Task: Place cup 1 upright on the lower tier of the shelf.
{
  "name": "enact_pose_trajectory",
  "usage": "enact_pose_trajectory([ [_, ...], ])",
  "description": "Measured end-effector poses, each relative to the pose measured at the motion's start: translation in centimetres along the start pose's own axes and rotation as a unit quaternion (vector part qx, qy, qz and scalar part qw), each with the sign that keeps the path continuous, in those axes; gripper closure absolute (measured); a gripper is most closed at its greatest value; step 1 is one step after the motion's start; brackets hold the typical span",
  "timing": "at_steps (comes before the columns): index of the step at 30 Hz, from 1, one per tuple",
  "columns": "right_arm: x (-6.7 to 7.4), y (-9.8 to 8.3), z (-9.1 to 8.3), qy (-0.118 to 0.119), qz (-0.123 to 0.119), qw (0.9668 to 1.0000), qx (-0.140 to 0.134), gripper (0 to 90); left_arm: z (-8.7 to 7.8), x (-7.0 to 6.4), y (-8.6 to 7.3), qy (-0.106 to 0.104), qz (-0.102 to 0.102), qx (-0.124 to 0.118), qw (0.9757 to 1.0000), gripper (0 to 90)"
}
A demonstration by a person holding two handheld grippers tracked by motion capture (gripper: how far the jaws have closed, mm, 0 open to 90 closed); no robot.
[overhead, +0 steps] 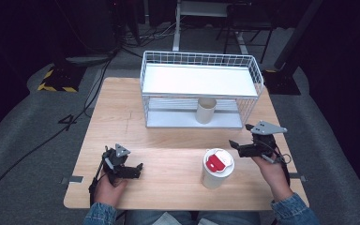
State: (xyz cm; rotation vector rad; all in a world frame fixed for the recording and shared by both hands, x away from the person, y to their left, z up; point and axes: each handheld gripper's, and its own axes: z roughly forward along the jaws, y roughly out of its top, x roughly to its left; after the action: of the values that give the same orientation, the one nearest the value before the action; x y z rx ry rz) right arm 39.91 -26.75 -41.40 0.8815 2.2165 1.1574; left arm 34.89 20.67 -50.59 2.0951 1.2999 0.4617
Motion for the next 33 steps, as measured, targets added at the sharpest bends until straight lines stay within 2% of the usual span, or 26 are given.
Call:
enact_pose_trajectory([
  [3,-0.3,-1.1,-1.0,-0.006,0.009,0.9999,0.000,8.4,0.0,0.0,0.0,0.000,0.000,0.000,1.0000,0.9],
  [8,-0.6,-3.2,-2.7,0.009,0.046,0.9989,-0.009,8.8,0.0,0.0,0.0,-0.001,0.001,0.000,1.0000,0.6],
  [11,-0.5,-3.7,-3.0,0.008,0.047,0.9988,-0.011,9.2,0.0,0.0,0.0,-0.001,0.001,0.000,1.0000,0.6],
  [12,-0.4,-4.1,-3.1,0.015,0.047,0.9988,-0.001,9.4,0.0,0.0,0.0,-0.001,0.000,0.000,1.0000,0.6],
  [18,-0.4,-5.1,-3.5,0.010,0.045,0.9988,0.014,9.6,0.0,0.0,0.0,-0.001,0.001,0.000,1.0000,0.6],
  [20,-0.6,-6.3,-3.6,-0.006,0.048,0.9985,0.025,9.5,0.0,0.0,0.0,-0.001,0.001,0.000,1.0000,0.6],
  [29,-1.3,-8.9,-3.7,-0.028,0.065,0.9959,0.055,9.5,0.1,0.0,0.1,-0.001,0.000,0.001,1.0000,0.6],
  [33,-1.7,-10.1,-3.6,-0.039,0.078,0.9937,0.070,9.6,0.1,-0.1,0.1,0.001,-0.001,0.001,1.0000,0.7],
])
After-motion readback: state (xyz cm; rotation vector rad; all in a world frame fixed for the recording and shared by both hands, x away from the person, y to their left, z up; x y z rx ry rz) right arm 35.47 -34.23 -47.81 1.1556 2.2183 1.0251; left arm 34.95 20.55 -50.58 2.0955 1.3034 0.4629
